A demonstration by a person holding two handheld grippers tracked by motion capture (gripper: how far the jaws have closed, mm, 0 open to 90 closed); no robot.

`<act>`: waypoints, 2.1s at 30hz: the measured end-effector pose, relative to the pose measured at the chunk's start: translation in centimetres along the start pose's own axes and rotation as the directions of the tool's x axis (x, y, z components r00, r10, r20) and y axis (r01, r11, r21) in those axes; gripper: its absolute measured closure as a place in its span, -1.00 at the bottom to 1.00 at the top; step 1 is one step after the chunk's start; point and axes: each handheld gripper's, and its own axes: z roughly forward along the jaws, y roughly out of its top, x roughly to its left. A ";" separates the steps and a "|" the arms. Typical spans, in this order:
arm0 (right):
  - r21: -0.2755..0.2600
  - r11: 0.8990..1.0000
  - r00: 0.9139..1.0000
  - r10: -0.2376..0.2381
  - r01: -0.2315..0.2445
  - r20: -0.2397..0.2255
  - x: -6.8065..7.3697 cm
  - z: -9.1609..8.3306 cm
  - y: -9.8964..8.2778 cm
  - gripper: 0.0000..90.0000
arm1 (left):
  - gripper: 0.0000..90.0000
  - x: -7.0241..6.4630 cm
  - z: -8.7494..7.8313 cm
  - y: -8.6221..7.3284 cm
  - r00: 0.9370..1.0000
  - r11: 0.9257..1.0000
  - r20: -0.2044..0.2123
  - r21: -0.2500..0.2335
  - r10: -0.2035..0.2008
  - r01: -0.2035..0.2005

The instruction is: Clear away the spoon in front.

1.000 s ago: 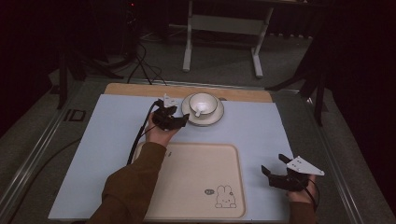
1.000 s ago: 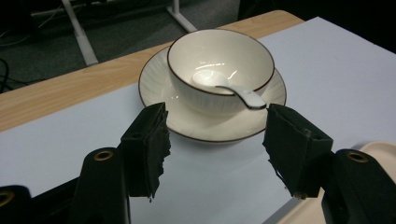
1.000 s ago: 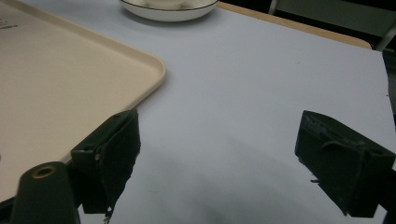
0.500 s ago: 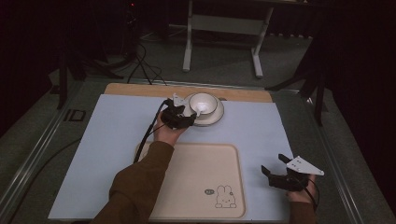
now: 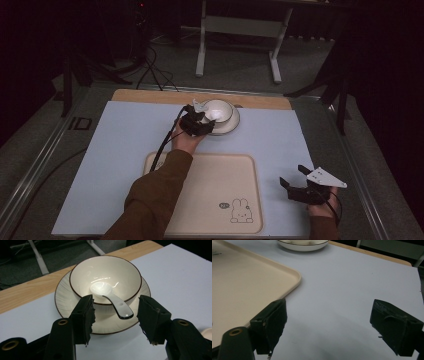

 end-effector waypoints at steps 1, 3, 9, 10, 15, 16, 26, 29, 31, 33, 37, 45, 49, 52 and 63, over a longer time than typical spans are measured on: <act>-0.001 1.000 1.000 -0.001 0.001 -0.001 0.0 0.0 0.0 -0.69 | 0.04 -0.2 0.5 0.0 1.000 1.000 -0.007 0.013 0.009 -0.009; -0.001 1.000 1.000 0.000 0.000 0.000 0.0 0.0 0.0 -0.69 | 0.05 -0.3 1.1 0.1 1.000 0.999 -0.016 0.030 0.021 -0.020; -0.003 1.000 1.000 0.002 -0.002 0.000 -0.1 -0.1 0.0 -0.69 | 0.26 0.1 1.8 -0.2 0.998 0.999 -0.055 0.039 0.024 -0.022; -0.004 1.000 1.000 0.001 -0.001 0.000 -0.1 -0.1 0.0 -0.69 | 0.31 0.2 1.8 -0.3 0.999 0.999 -0.047 0.041 0.018 -0.016; -0.001 1.000 1.000 -0.002 0.002 -0.002 0.0 0.0 0.0 -0.69 | 0.51 0.3 2.2 -0.2 1.000 1.000 -0.023 0.029 -0.001 0.002; 0.000 1.000 1.000 -0.002 0.002 -0.002 0.0 0.0 0.0 -0.69 | 0.51 0.3 2.3 -0.2 1.000 0.999 -0.023 0.034 -0.005 0.006; 0.001 1.000 1.000 -0.001 0.001 -0.001 0.0 0.0 0.0 -0.69 | 0.62 0.7 2.8 -0.5 0.999 0.998 -0.019 0.043 -0.050 0.051; 0.000 1.000 1.000 -0.001 0.001 -0.002 0.0 0.0 0.0 -0.69 | 0.64 0.6 2.8 -0.5 0.998 0.998 -0.014 0.040 -0.057 0.058; 0.000 1.000 1.000 0.000 0.000 -0.001 0.0 0.0 0.0 -0.69 | 0.65 0.5 2.7 -0.5 0.998 0.997 -0.012 0.039 -0.059 0.059; 0.000 1.000 1.000 0.000 0.000 0.000 -0.1 0.0 0.0 -0.69 | 0.65 0.4 2.7 -0.5 0.998 0.997 -0.007 0.038 -0.060 0.060; 0.000 1.000 1.000 -0.001 0.001 -0.001 -0.1 0.0 0.0 -0.69 | 0.66 0.4 2.5 -0.4 0.998 0.998 0.000 0.034 -0.059 0.059; 0.001 1.000 1.000 0.000 0.000 -0.001 -0.1 0.0 0.0 -0.69 | 0.67 0.5 1.7 0.0 0.997 0.997 0.006 0.007 -0.075 0.075; 0.001 1.000 1.000 -0.001 0.001 -0.001 -0.1 0.1 0.0 -0.69 | 0.67 0.6 1.2 0.3 0.997 0.997 0.010 -0.007 -0.082 0.082; 0.002 1.000 1.000 -0.001 0.001 -0.002 -0.1 0.1 0.0 -0.69 | 0.67 0.7 0.9 0.5 0.996 0.996 0.011 -0.015 -0.086 0.086; 0.001 1.000 1.000 -0.001 0.001 0.000 -0.1 0.0 0.0 -0.69 | 0.67 1.0 -0.5 1.1 0.996 0.995 0.014 -0.041 -0.092 0.092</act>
